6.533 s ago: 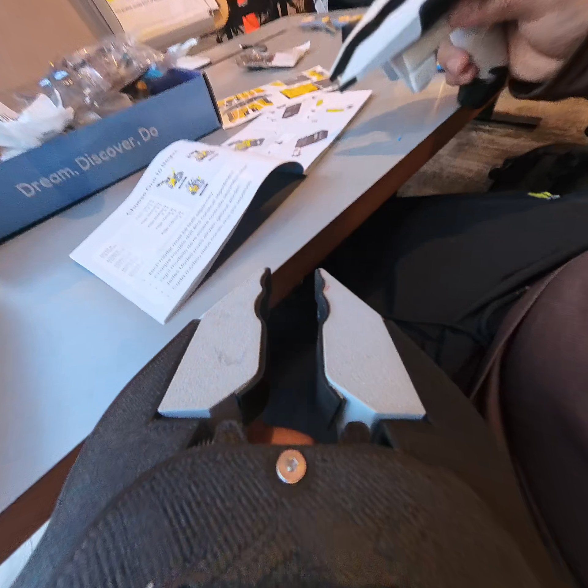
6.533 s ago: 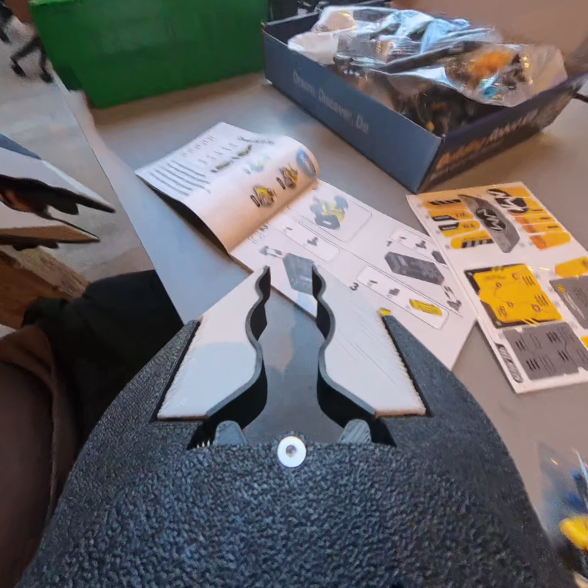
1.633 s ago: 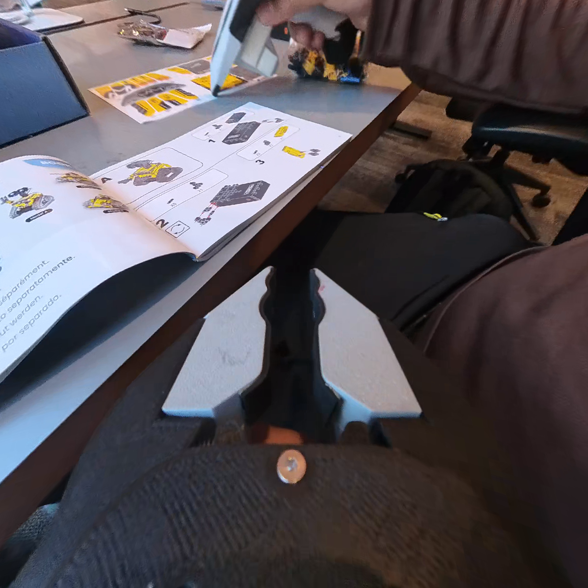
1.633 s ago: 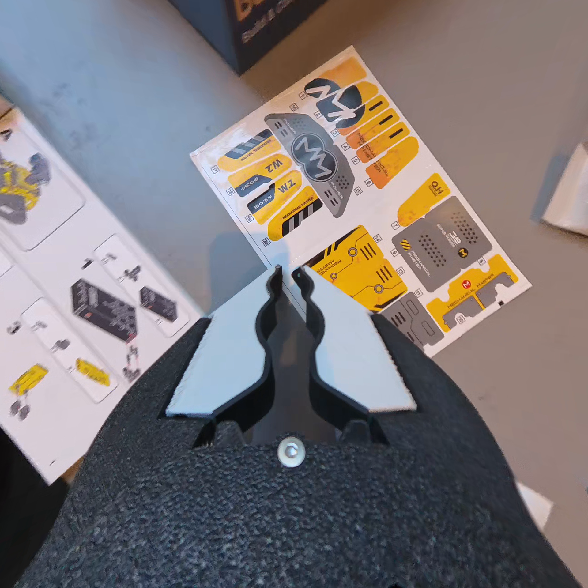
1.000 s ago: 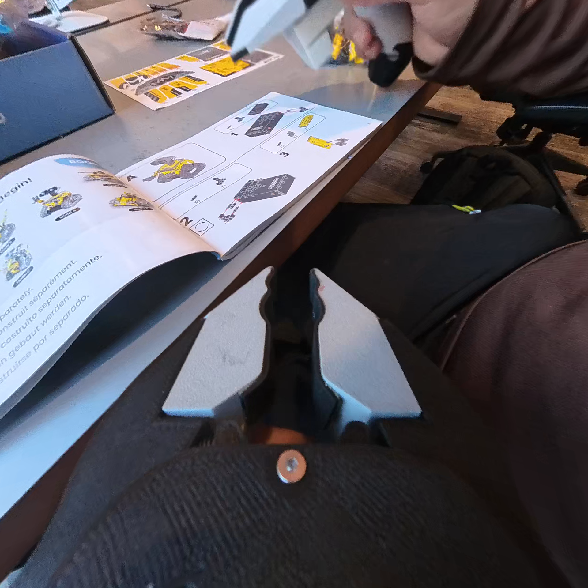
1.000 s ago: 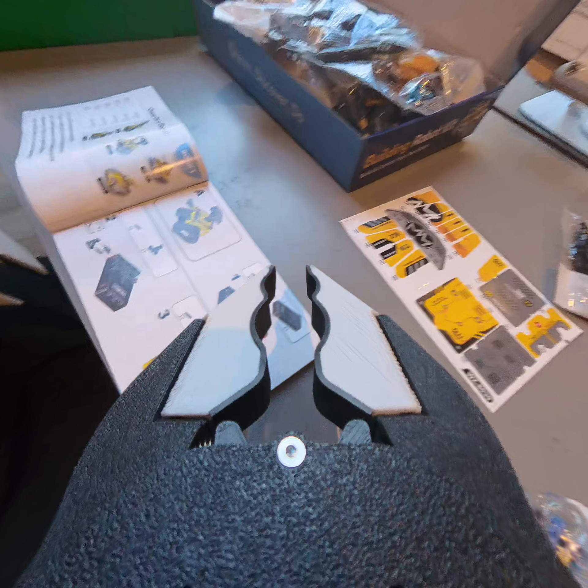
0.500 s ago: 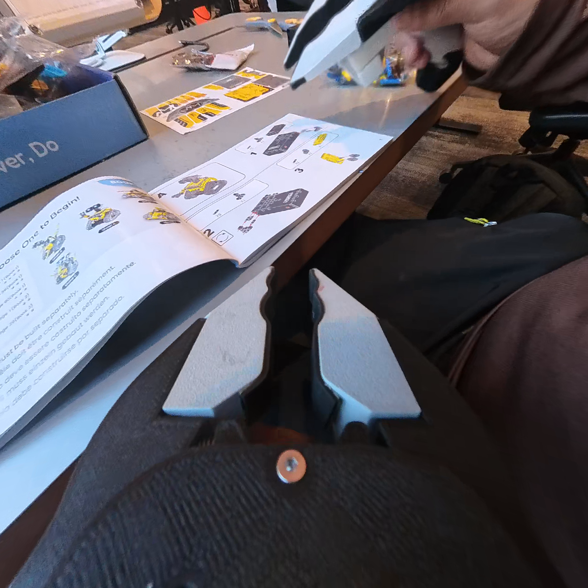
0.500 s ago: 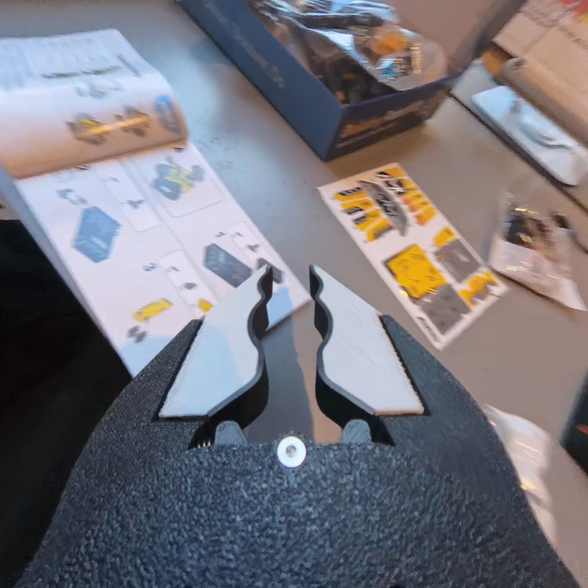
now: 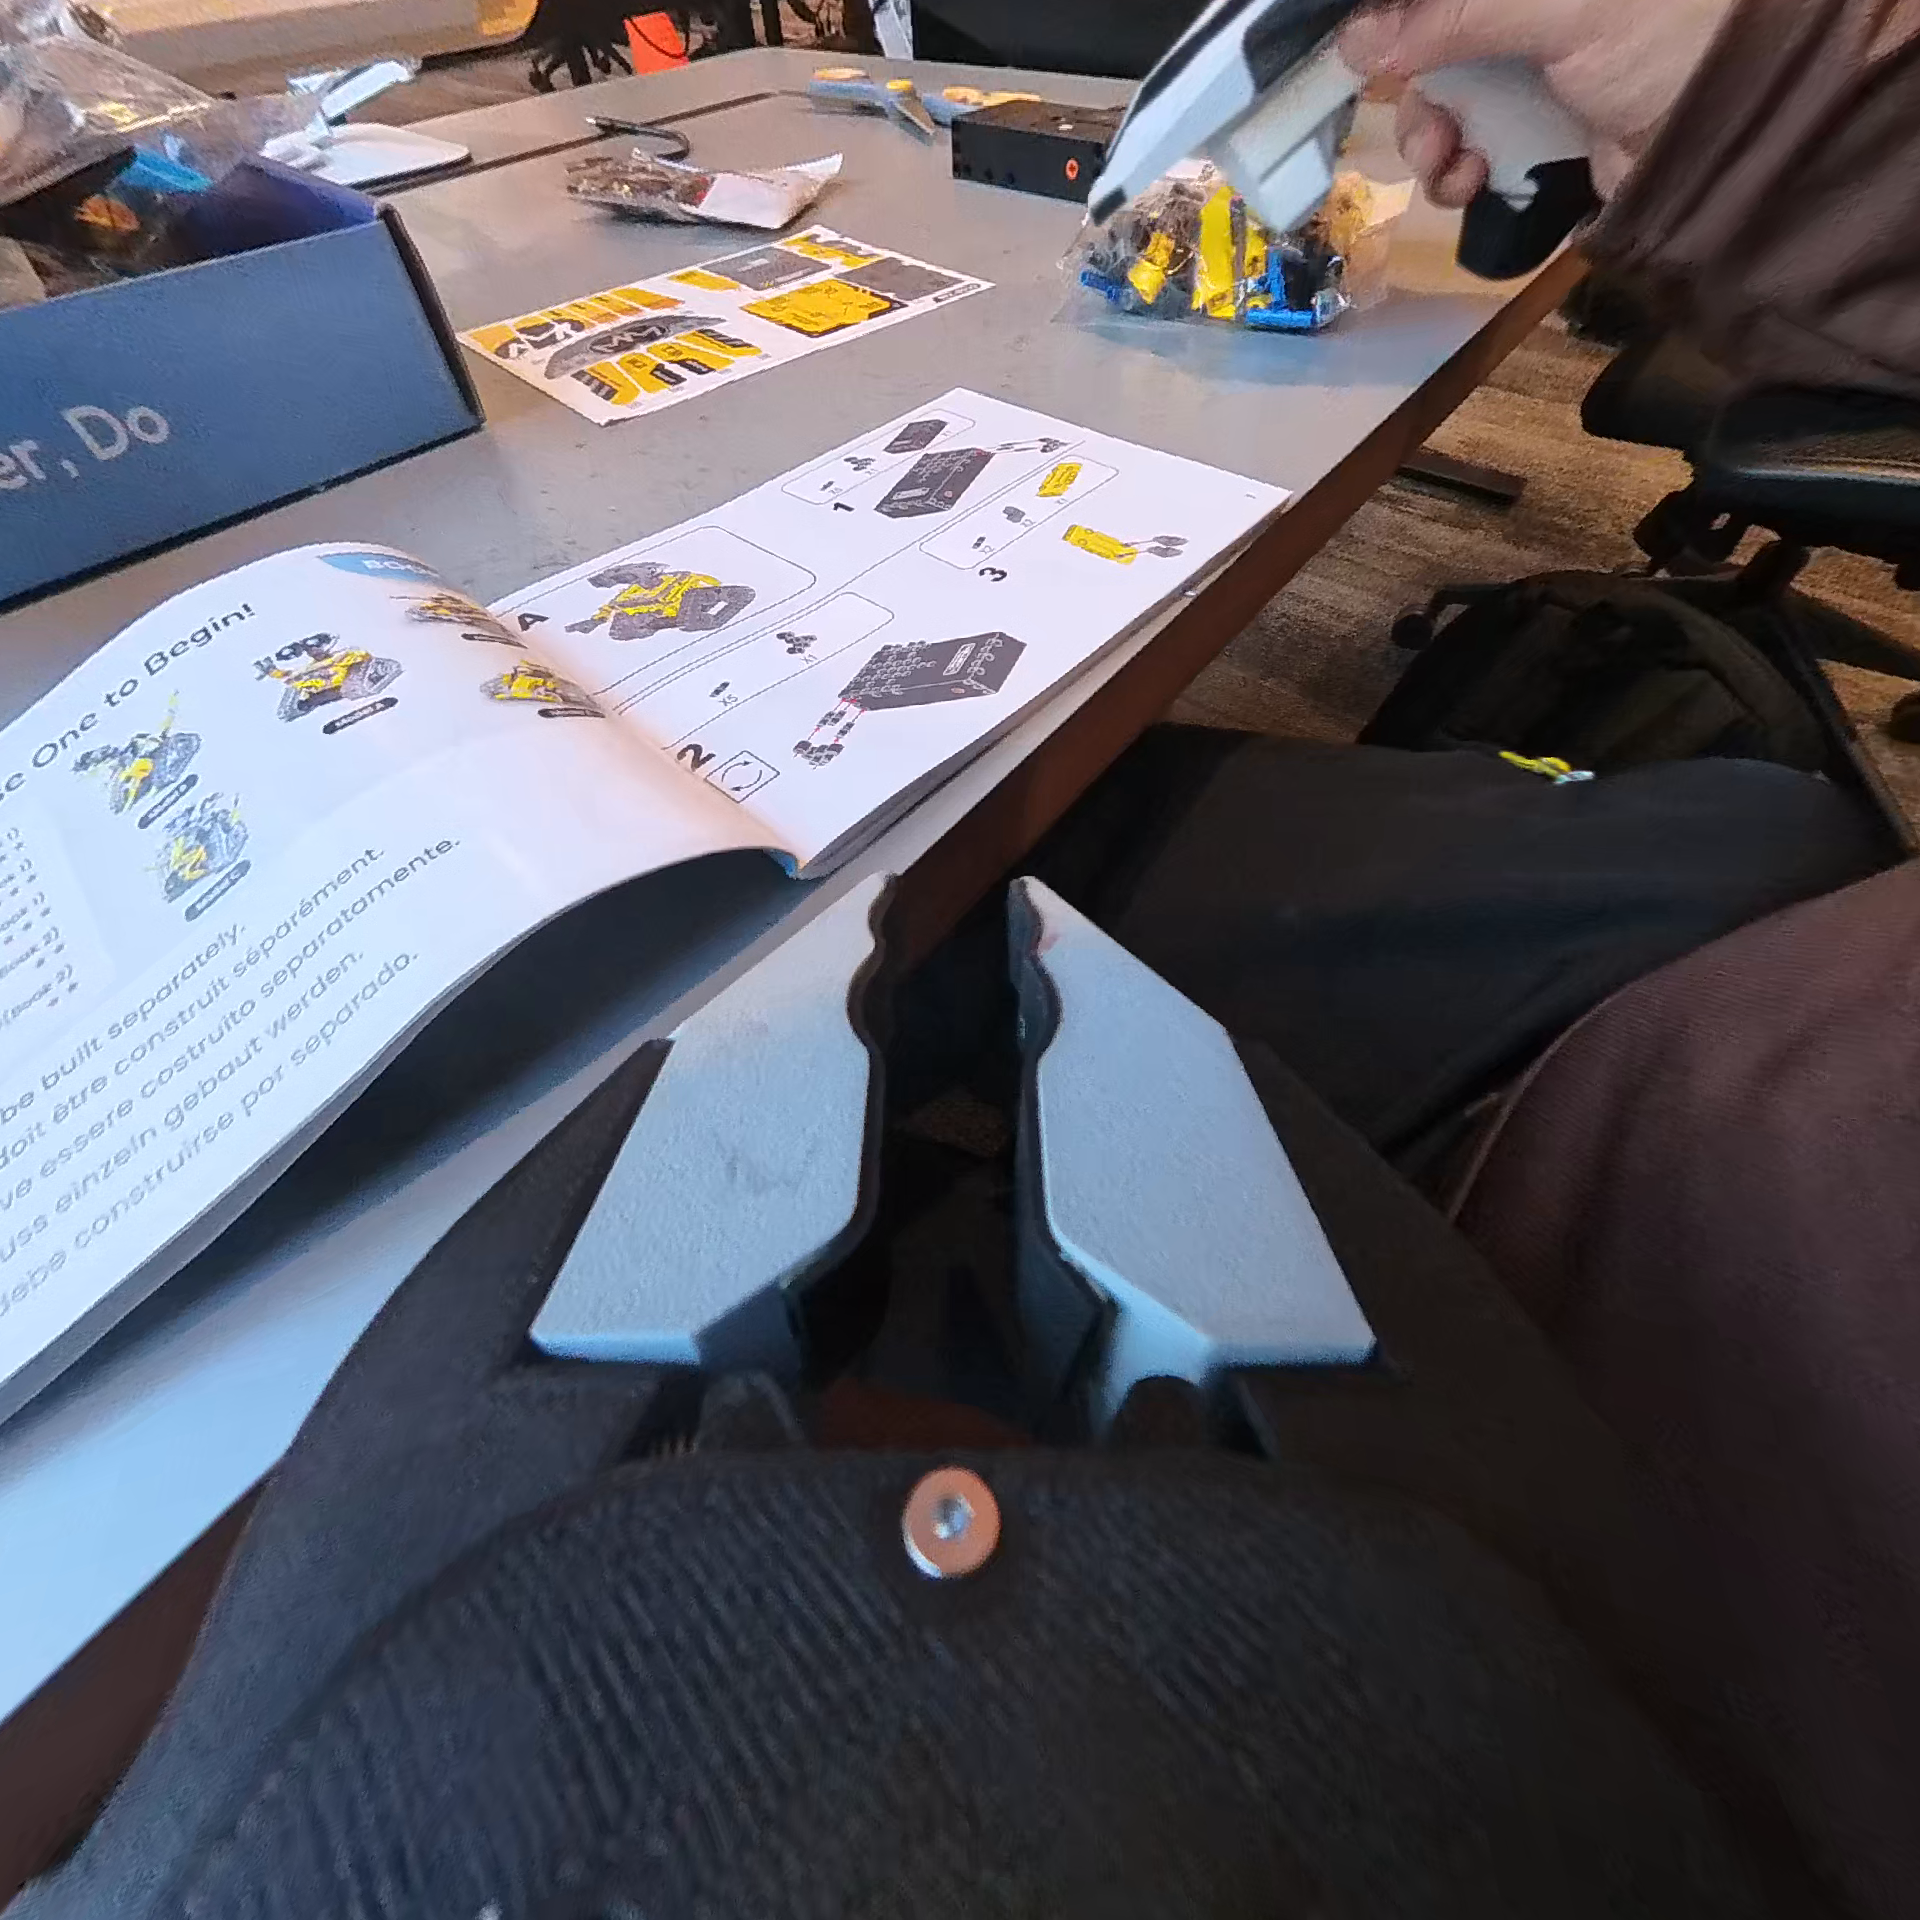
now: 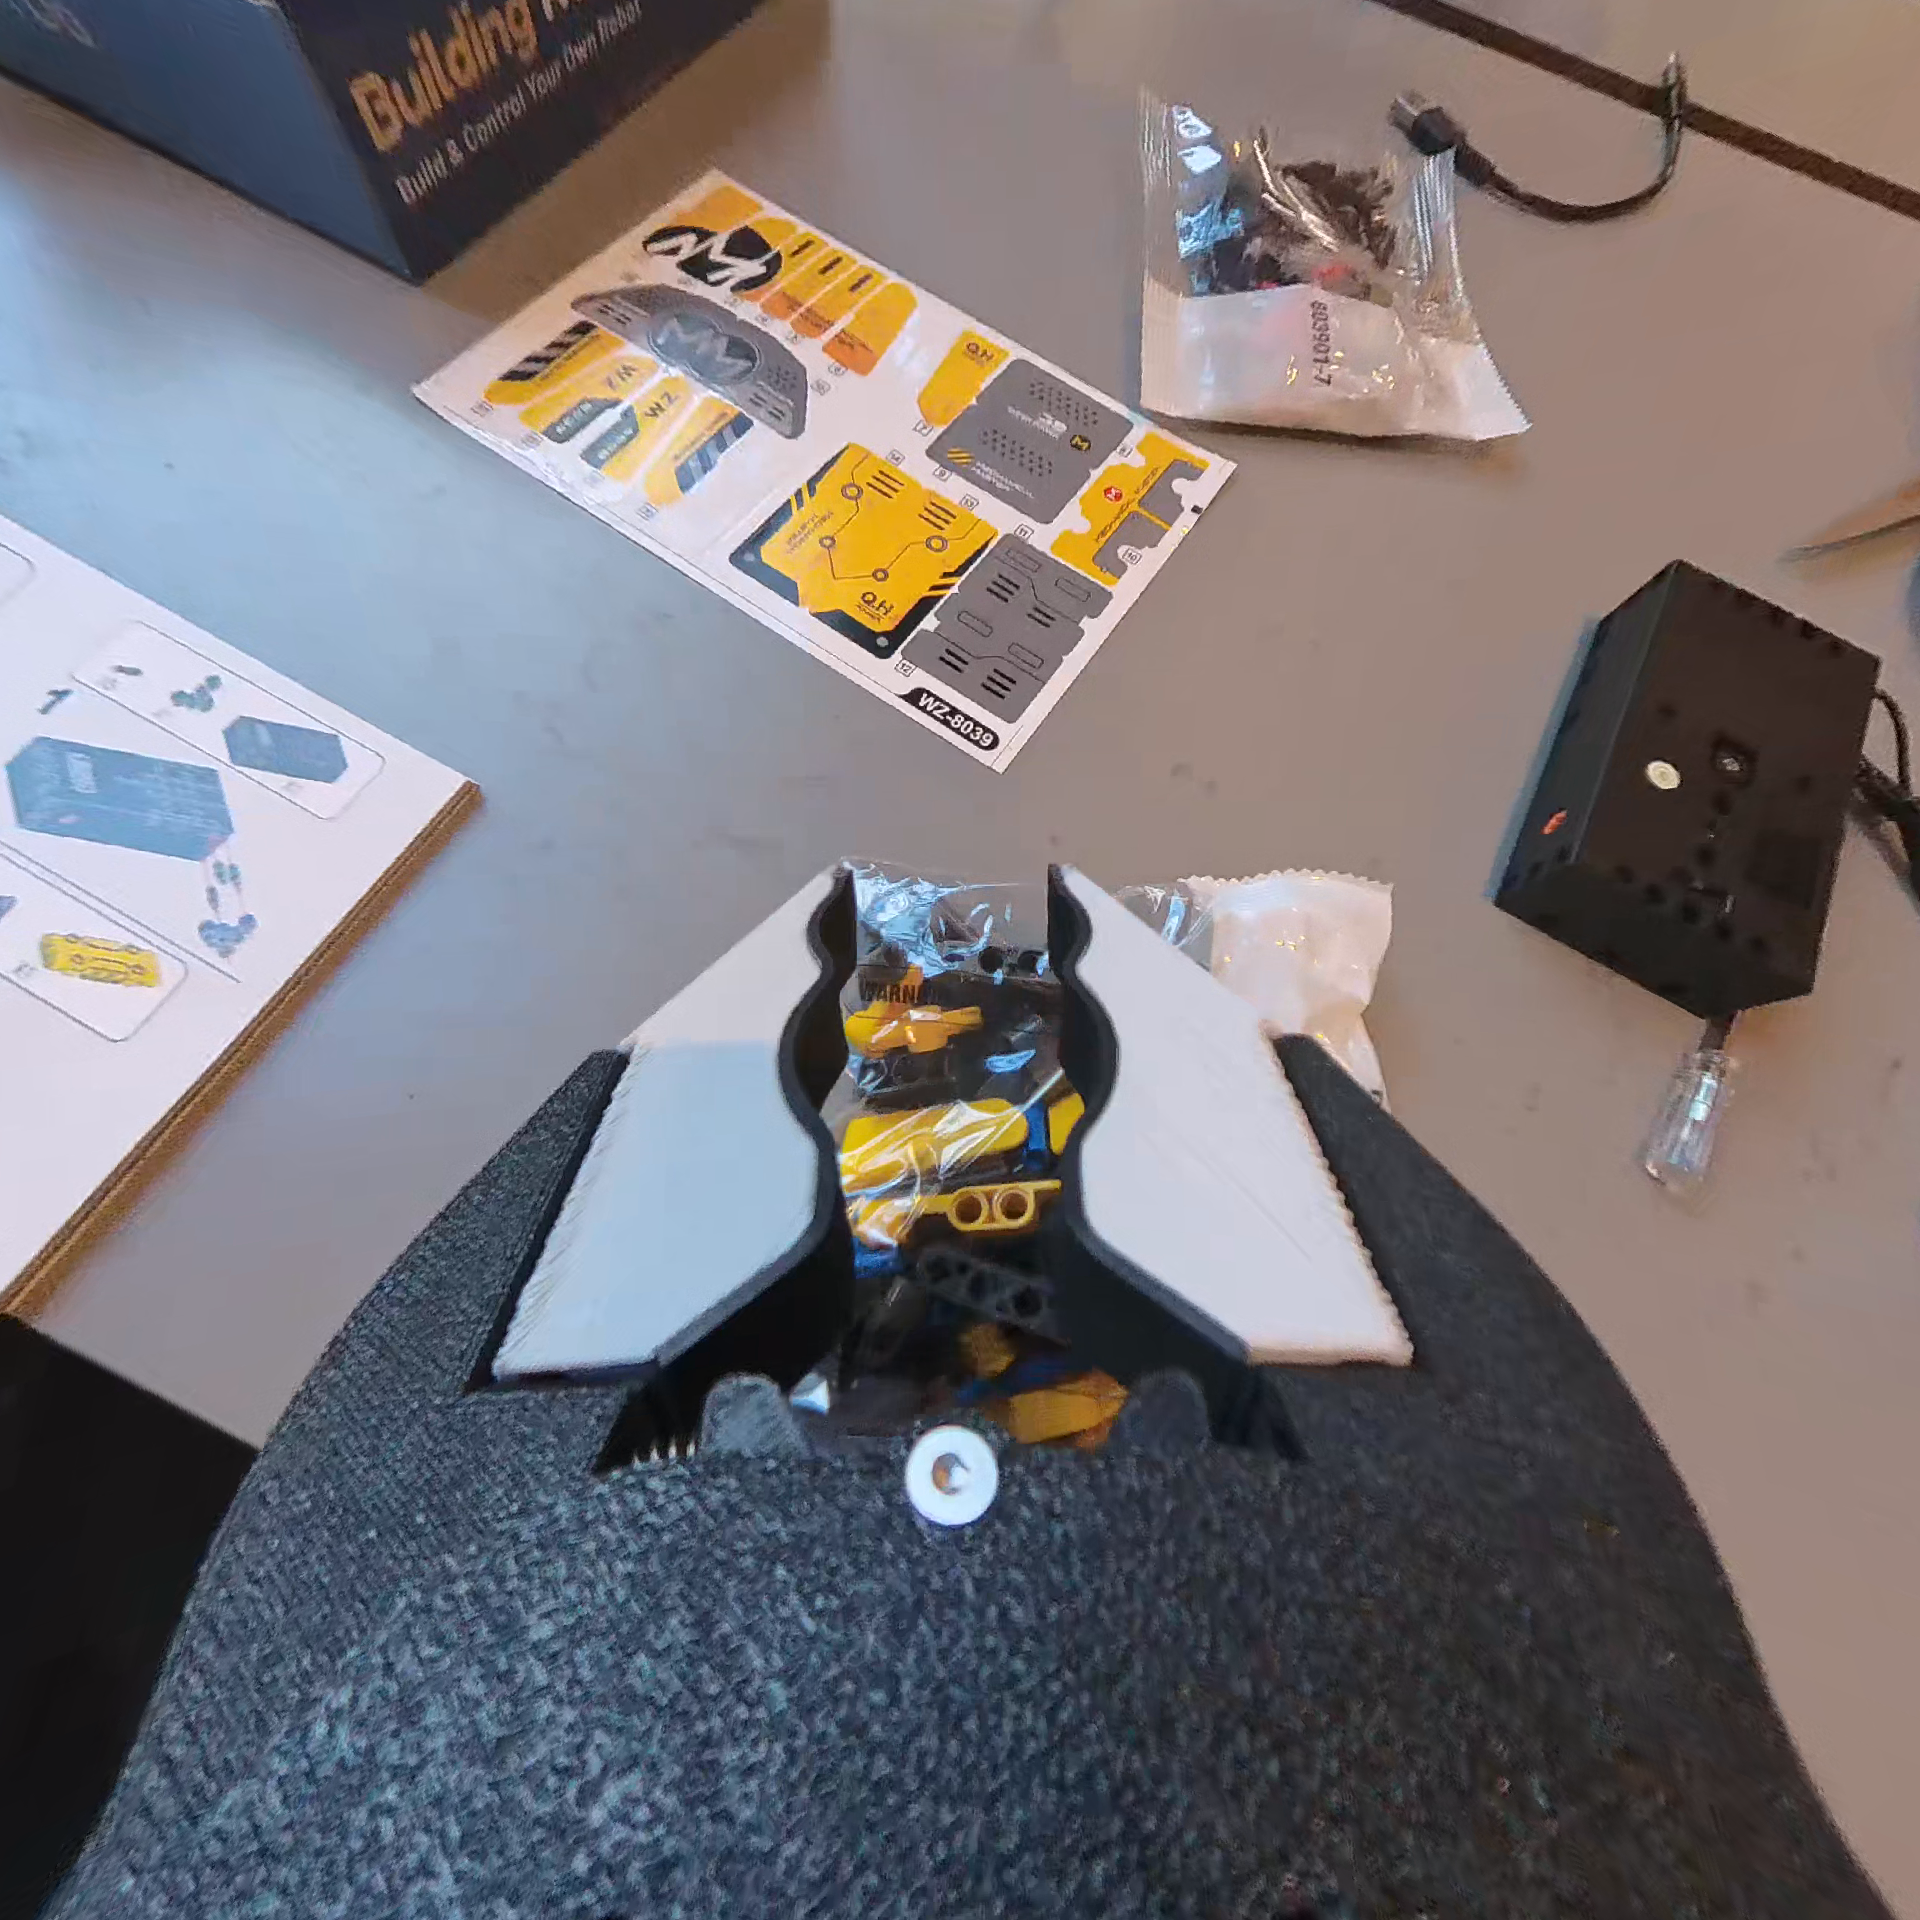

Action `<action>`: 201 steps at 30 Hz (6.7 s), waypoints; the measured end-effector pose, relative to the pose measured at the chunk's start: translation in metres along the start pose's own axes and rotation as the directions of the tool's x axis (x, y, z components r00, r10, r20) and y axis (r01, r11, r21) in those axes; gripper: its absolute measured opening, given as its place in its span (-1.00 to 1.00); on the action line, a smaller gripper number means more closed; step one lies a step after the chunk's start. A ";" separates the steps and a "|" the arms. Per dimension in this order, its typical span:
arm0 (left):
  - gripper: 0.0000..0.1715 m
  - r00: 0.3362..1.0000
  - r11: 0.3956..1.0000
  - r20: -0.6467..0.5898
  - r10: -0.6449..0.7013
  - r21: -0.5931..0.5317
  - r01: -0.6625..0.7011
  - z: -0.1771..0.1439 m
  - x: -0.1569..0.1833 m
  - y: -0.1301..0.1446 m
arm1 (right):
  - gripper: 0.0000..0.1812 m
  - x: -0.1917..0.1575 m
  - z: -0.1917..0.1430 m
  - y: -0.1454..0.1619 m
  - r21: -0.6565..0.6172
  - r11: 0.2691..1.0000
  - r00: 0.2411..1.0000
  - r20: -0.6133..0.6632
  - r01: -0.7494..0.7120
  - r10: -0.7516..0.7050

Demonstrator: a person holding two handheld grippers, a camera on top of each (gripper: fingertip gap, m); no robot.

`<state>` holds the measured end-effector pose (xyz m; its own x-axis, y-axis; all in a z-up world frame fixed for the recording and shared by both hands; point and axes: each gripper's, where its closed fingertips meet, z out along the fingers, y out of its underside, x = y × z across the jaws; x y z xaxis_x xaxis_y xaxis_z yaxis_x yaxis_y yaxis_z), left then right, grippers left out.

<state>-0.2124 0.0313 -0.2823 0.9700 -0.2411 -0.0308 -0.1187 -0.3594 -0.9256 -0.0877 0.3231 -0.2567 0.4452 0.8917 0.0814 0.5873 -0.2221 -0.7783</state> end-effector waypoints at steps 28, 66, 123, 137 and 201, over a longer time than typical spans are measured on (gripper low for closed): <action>-0.81 0.997 0.999 -0.060 0.040 0.009 -0.039 0.016 0.009 -0.008 | -0.69 0.001 -0.004 -0.003 0.115 0.993 1.000 -0.012 -0.007 0.008; -0.81 0.997 0.998 -0.042 0.059 0.007 -0.059 0.011 0.008 -0.006 | -0.71 0.030 -0.032 -0.032 0.361 0.924 0.987 -0.046 -0.124 0.151; -0.81 0.998 0.998 -0.030 0.057 0.007 -0.056 0.014 0.007 -0.006 | -0.81 0.063 -0.050 -0.010 0.251 0.961 0.978 -0.143 -0.113 0.152; -0.81 0.998 0.999 -0.021 0.052 0.016 -0.051 0.013 0.004 -0.008 | -0.59 -0.105 -0.027 -0.008 0.100 0.990 0.891 0.433 0.103 -0.137; -0.81 0.996 0.997 -0.033 0.080 0.005 -0.080 0.012 0.011 -0.006 | -0.56 -0.177 -0.006 0.019 0.094 0.947 0.786 0.535 0.307 -0.308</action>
<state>-0.1989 0.0419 -0.2818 0.9498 -0.2989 -0.0925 -0.1951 -0.3345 -0.9220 -0.1515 0.1589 -0.2826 -0.1925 0.9808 -0.0297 0.6292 0.1001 -0.7708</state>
